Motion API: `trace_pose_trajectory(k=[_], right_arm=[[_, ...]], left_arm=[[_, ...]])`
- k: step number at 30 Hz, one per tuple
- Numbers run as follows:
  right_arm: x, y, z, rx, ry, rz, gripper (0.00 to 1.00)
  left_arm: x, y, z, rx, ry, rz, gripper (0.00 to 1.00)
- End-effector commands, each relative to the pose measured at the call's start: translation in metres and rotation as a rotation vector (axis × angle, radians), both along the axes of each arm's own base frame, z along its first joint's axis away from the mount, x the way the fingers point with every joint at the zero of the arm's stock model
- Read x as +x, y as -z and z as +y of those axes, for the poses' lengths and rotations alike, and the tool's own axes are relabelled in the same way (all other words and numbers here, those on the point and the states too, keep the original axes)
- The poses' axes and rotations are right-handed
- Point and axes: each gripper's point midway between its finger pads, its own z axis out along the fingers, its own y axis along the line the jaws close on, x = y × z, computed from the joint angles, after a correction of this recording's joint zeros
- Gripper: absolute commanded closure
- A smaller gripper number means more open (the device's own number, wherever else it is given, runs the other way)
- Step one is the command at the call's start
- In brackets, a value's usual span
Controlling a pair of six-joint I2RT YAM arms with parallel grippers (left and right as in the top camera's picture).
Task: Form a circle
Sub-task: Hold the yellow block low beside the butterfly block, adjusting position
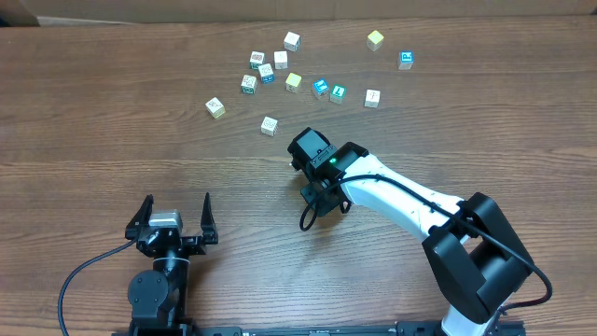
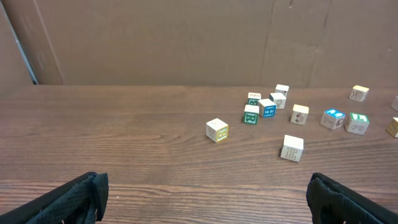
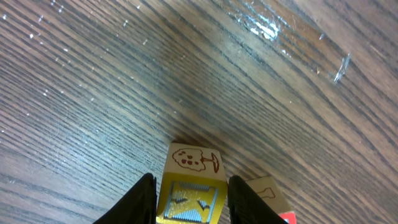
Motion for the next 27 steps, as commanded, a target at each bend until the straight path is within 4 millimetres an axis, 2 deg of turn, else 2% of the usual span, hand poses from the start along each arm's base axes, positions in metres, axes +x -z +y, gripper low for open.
trace_pose_trajectory(k=[1, 27], right_arm=[[0.0016, 0.0001, -0.0005, 0.005, -0.008, -0.003, 0.65], [0.0046, -0.0003, -0.0028, -0.017, -0.056, -0.021, 0.66]], left_arm=[[-0.0002, -0.0014, -0.0025, 0.017, 0.013, -0.009, 0.00], [-0.0002, -0.0014, -0.0025, 0.017, 0.013, -0.009, 0.00]])
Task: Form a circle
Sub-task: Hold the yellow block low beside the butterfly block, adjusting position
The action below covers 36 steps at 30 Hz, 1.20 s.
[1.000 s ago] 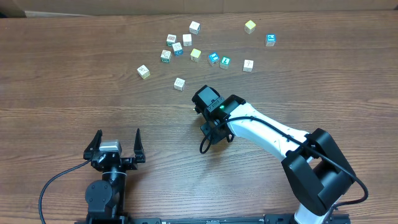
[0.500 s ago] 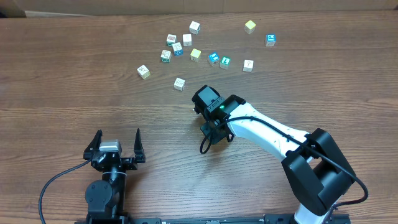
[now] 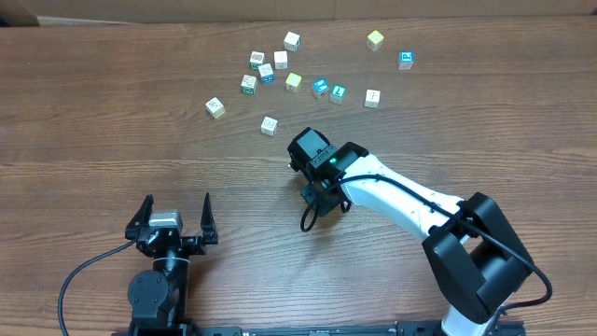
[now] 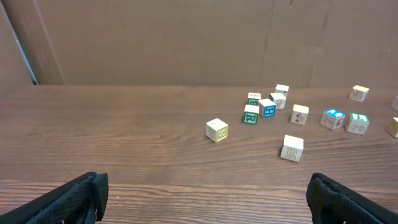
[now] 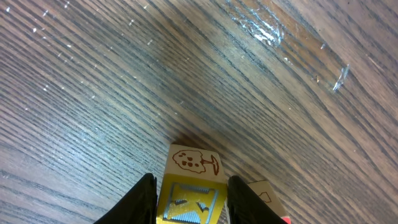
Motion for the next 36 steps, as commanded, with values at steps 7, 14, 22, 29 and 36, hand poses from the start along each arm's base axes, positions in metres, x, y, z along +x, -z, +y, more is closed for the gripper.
trace_pose_trajectory(k=[7, 14, 22, 29, 36], right_arm=[[0.0071, -0.0006, -0.0078, -0.036, 0.001, -0.035, 0.66], [0.0065, -0.0005, -0.0083, -0.038, 0.001, -0.032, 0.66], [0.0049, -0.0002, -0.0094, -0.043, 0.000, -0.026, 0.66], [0.0021, 0.0003, -0.0107, -0.047, -0.001, -0.013, 0.67], [0.0015, 0.0003, -0.0089, -0.038, -0.002, -0.009, 0.66]], left_arm=[[-0.0002, -0.0014, -0.0025, 0.017, 0.013, -0.009, 0.00], [-0.0002, -0.0014, -0.0025, 0.017, 0.013, -0.009, 0.00], [-0.0002, -0.0014, -0.0025, 0.017, 0.013, -0.009, 0.00], [-0.0002, -0.0014, -0.0025, 0.017, 0.013, -0.009, 0.00], [-0.0002, -0.0014, -0.0025, 0.017, 0.013, -0.009, 0.00]])
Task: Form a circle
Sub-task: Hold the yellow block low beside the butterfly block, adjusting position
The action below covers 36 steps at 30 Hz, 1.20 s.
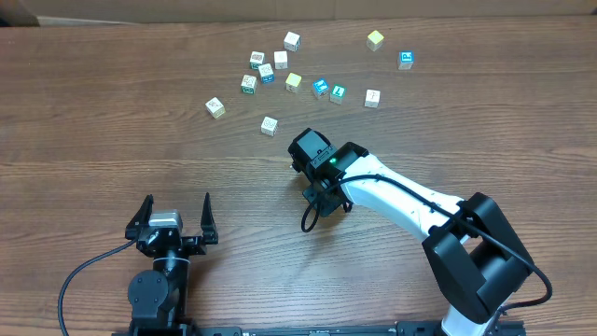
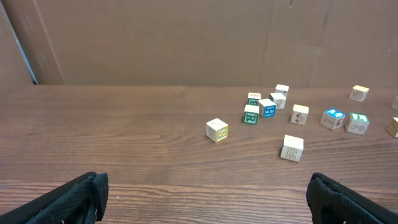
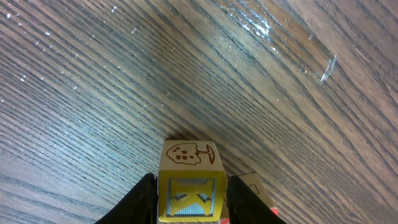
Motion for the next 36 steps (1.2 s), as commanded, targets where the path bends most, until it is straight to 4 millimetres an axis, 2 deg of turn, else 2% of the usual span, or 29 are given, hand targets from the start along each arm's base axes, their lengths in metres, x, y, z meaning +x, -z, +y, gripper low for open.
trace_pose_trajectory(k=[1, 5, 12, 18, 36], right_arm=[[0.0006, 0.0003, -0.0001, 0.009, 0.000, 0.003, 0.66], [-0.0014, 0.0004, 0.0057, 0.040, -0.005, 0.018, 0.66], [-0.0015, 0.0004, 0.0056, 0.039, -0.005, 0.018, 0.66], [-0.0016, 0.0004, 0.0056, 0.041, 0.003, 0.019, 0.70], [-0.0011, 0.0004, 0.0016, 0.029, 0.058, 0.014, 0.70]], left_arm=[[-0.0002, -0.0014, -0.0025, 0.017, 0.013, -0.009, 0.01], [-0.0002, -0.0014, -0.0025, 0.017, 0.013, -0.009, 0.01], [-0.0002, -0.0014, -0.0025, 0.017, 0.013, -0.009, 0.01], [-0.0002, -0.0014, -0.0025, 0.017, 0.013, -0.009, 0.01], [-0.0002, -0.0014, -0.0025, 0.017, 0.013, -0.009, 0.00]])
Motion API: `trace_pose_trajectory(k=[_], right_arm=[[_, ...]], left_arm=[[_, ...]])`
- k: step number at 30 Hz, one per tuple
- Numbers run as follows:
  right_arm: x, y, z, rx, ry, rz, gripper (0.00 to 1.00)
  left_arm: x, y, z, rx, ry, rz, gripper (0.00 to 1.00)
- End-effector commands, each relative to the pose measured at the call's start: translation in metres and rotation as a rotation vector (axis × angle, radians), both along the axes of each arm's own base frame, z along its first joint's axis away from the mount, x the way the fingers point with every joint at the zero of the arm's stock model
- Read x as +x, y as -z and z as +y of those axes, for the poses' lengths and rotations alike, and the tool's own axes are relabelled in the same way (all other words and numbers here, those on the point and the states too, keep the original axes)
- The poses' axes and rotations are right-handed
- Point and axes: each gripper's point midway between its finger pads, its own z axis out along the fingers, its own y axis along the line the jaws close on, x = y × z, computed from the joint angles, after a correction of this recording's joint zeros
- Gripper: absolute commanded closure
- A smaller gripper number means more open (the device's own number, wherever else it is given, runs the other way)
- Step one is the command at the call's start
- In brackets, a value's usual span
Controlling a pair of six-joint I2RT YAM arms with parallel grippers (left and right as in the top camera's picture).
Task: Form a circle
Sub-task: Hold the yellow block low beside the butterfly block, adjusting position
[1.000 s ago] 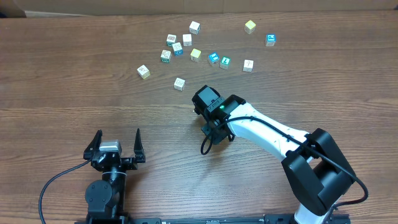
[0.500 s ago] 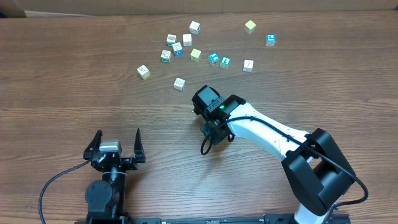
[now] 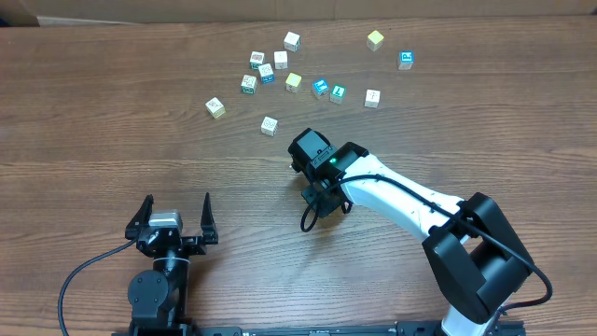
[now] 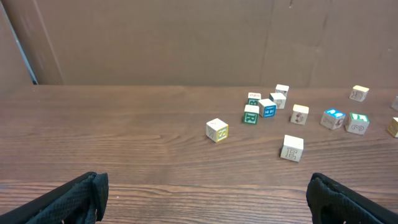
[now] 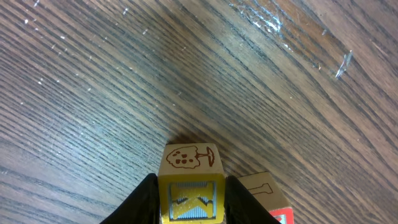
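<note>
My right gripper point(image 5: 189, 199) is shut on a yellow block point(image 5: 190, 183) with a tree drawing on one face, low over the table near its middle; in the overhead view the gripper point(image 3: 320, 191) covers the block. A second block point(image 5: 267, 196) with a red face lies right beside the held one. Several more lettered blocks point(image 3: 294, 81) are scattered at the far side of the table, and the left wrist view also catches some of these blocks point(image 4: 268, 108). My left gripper point(image 3: 174, 224) stands open at the near left, nothing between its fingers.
A cardboard wall point(image 4: 186, 40) stands behind the far table edge. A white block point(image 3: 269, 125) lies nearest the right gripper, up and to its left. Bare wood point(image 3: 112, 159) spreads between the left gripper and the blocks.
The yellow block sits slightly differently in the right wrist view and the table has shifted a little under it. The left arm has not moved.
At every earlier moment my right gripper was shut on the yellow block close above the table beside the red-faced block, with only small shifts in its pose. The scattered blocks and my open left gripper stayed where they were.
</note>
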Motion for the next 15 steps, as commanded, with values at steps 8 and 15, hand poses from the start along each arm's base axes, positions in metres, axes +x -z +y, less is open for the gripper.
trace_pose_trajectory(k=[8, 15], right_arm=[[0.0063, -0.0005, -0.0079, -0.031, 0.034, -0.030, 0.70], [0.0069, -0.0007, -0.0079, -0.031, 0.034, -0.033, 0.69]], left_arm=[[-0.0002, -0.0014, -0.0025, 0.017, 0.013, -0.009, 0.00], [-0.0002, -0.0014, -0.0025, 0.017, 0.013, -0.009, 0.00]])
